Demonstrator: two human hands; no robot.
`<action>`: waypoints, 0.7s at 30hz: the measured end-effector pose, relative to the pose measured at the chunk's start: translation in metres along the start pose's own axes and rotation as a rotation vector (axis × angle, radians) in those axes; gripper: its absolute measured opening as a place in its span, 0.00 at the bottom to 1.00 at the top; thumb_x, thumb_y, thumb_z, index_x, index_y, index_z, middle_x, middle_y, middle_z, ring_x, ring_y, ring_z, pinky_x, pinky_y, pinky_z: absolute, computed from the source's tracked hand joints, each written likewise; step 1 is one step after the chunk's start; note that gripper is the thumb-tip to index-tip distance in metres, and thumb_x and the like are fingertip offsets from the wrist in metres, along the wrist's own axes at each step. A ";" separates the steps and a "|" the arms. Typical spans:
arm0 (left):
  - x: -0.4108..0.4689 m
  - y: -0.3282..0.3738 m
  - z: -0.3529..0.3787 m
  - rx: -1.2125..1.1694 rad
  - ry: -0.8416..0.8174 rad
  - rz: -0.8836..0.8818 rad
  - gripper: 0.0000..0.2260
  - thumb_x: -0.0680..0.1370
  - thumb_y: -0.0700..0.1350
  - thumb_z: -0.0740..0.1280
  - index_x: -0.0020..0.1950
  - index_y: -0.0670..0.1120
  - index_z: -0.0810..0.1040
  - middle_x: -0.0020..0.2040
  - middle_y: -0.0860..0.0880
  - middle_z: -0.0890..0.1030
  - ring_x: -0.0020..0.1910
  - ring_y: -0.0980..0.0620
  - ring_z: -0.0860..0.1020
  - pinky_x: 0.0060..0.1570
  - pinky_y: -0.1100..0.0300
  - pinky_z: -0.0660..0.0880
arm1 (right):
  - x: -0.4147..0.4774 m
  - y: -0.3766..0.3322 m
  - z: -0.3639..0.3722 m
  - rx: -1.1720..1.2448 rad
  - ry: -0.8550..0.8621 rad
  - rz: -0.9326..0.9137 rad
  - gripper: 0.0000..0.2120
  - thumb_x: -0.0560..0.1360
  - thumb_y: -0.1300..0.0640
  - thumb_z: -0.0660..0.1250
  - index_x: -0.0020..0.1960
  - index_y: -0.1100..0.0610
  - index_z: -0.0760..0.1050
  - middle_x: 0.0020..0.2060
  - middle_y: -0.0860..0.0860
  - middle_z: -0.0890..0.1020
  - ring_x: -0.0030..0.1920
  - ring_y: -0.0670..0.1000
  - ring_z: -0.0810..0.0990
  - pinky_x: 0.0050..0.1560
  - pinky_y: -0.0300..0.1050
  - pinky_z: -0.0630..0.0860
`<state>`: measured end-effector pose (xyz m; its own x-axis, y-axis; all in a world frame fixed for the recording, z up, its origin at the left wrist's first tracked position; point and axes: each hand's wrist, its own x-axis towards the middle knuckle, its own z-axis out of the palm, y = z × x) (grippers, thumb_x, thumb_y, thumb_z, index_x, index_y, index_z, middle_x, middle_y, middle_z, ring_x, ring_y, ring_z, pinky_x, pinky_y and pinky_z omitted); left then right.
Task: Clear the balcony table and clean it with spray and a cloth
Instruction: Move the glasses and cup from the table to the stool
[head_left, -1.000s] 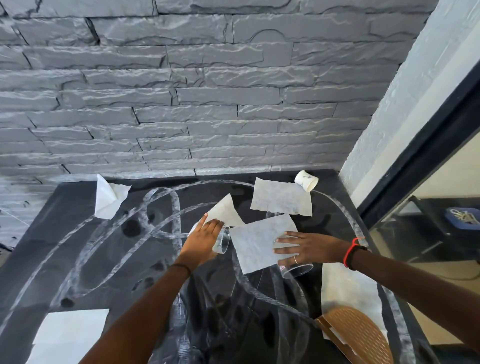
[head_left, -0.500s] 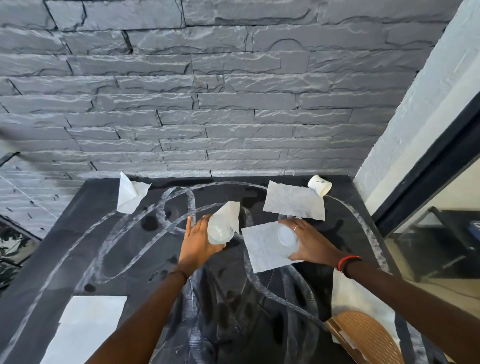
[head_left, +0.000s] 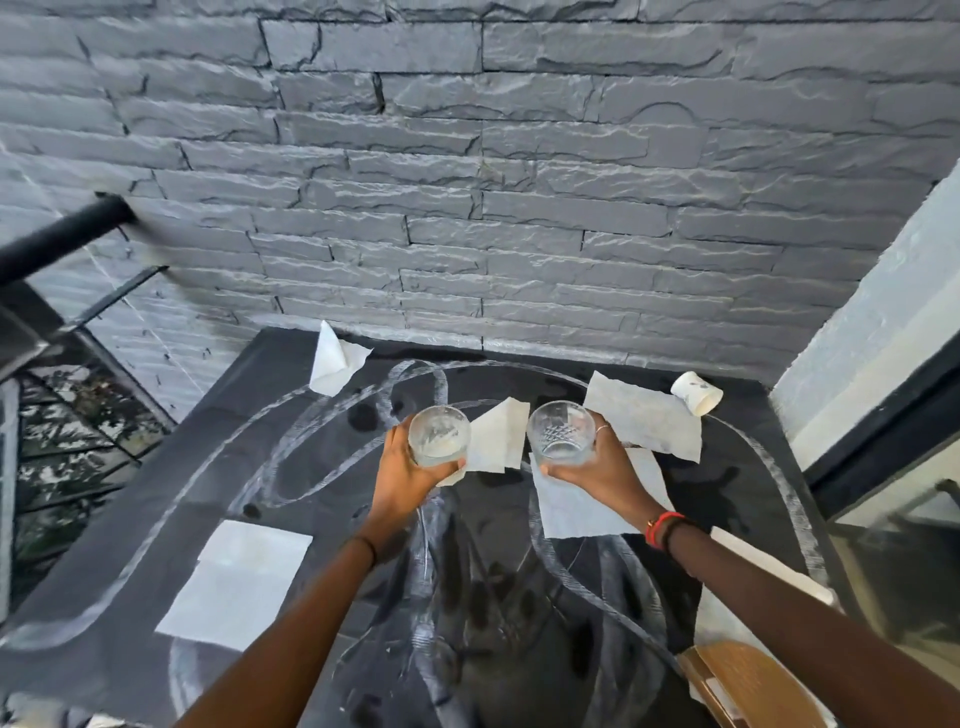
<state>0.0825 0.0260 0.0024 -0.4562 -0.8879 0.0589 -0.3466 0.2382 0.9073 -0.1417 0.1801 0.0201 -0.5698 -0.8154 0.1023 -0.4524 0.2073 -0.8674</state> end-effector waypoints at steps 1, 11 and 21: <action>-0.006 -0.001 -0.008 -0.007 0.025 -0.006 0.42 0.54 0.61 0.76 0.66 0.51 0.69 0.58 0.52 0.71 0.58 0.51 0.74 0.62 0.56 0.71 | -0.001 -0.007 0.007 0.012 -0.021 -0.010 0.35 0.56 0.54 0.81 0.58 0.46 0.68 0.52 0.45 0.78 0.55 0.44 0.77 0.57 0.40 0.74; -0.075 -0.034 -0.110 0.075 0.248 -0.108 0.31 0.58 0.57 0.80 0.57 0.58 0.70 0.56 0.55 0.75 0.56 0.55 0.76 0.57 0.54 0.75 | -0.021 -0.070 0.116 0.029 -0.244 0.007 0.39 0.57 0.50 0.80 0.64 0.52 0.66 0.54 0.45 0.76 0.55 0.46 0.76 0.56 0.39 0.71; -0.204 -0.067 -0.219 0.110 0.505 -0.206 0.35 0.57 0.60 0.76 0.60 0.56 0.67 0.57 0.54 0.72 0.57 0.57 0.72 0.56 0.61 0.70 | -0.105 -0.158 0.238 0.119 -0.479 -0.116 0.35 0.58 0.57 0.81 0.60 0.51 0.66 0.54 0.47 0.75 0.54 0.46 0.75 0.50 0.27 0.70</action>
<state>0.3783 0.1047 0.0210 0.0699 -0.9923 0.1020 -0.4830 0.0558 0.8738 0.1530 0.1038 0.0305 -0.1295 -0.9915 -0.0096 -0.3971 0.0607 -0.9157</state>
